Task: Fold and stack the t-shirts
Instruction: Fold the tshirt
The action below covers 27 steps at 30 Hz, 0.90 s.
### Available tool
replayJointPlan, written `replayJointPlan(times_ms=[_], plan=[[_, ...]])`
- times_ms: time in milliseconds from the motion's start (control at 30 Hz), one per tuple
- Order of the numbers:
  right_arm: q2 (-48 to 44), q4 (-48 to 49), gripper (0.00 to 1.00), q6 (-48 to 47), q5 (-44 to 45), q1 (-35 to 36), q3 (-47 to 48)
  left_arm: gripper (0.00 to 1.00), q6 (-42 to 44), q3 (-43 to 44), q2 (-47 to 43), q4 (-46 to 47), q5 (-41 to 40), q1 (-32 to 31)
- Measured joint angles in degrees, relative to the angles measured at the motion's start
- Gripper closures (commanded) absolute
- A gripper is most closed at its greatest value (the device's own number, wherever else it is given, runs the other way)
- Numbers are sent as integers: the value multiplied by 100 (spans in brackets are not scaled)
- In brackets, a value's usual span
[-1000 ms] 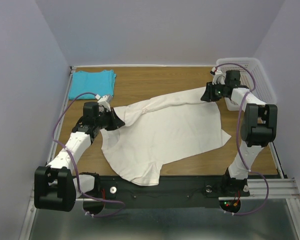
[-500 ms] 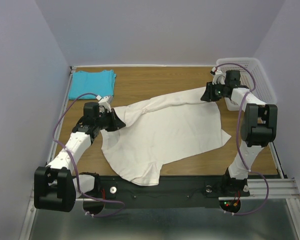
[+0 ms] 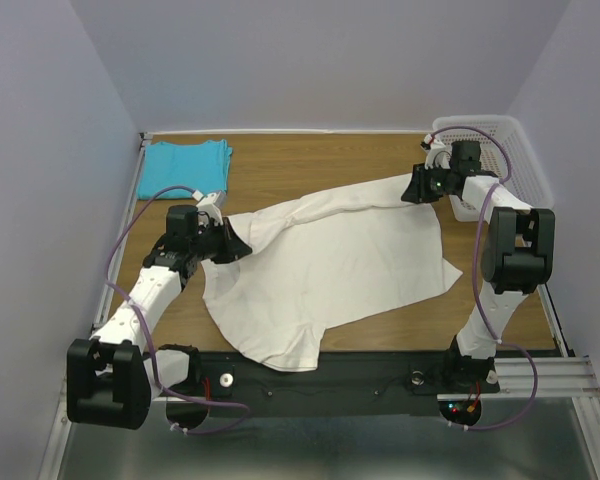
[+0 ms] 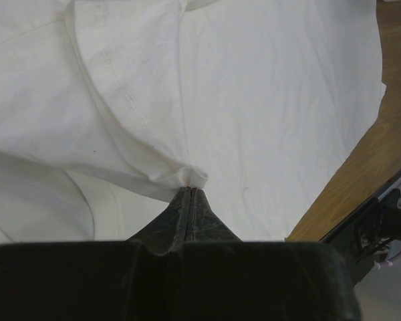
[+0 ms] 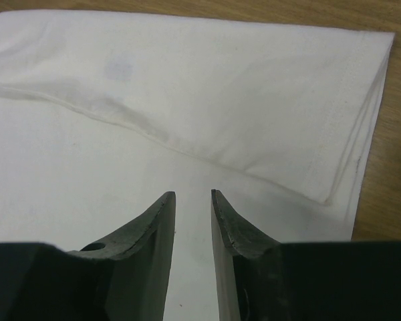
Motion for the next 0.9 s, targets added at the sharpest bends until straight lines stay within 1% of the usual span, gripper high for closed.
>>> replayJointPlan(times_ms=[33,67,100,133,200,267,300,433,533,633,700,900], plan=[[-2,0,66,0,0,0,0,84,-2,0,9,-4,0,-2],[-2,0,66,0,0,0,0,64,-2,0,17,-17,2,-4],[0,0,66,-2,0,0,0,51,-33,0,26,-28,7,-4],[-2,0,66,0,0,0,0,42,-42,9,42,-59,4,-7],[-2,0,66,0,0,0,0,25,-26,70,52,-170,-13,-9],[-9,0,66,0,0,0,-2,18,-2,181,37,-289,-70,-9],[-15,0,66,0,0,0,-2,16,4,280,17,-372,-144,-9],[-125,11,66,17,-2,0,-81,15,68,776,-63,-442,-417,-9],[-284,7,66,42,-11,0,-188,15,79,1220,131,-319,-470,-9],[-459,13,66,46,-33,0,-326,17,90,1537,693,-11,-476,-9],[-636,26,65,44,-61,0,-487,20,114,1661,1263,140,-492,-9],[-1069,20,65,-2,-122,0,-951,25,256,1947,2618,192,-671,-63]])
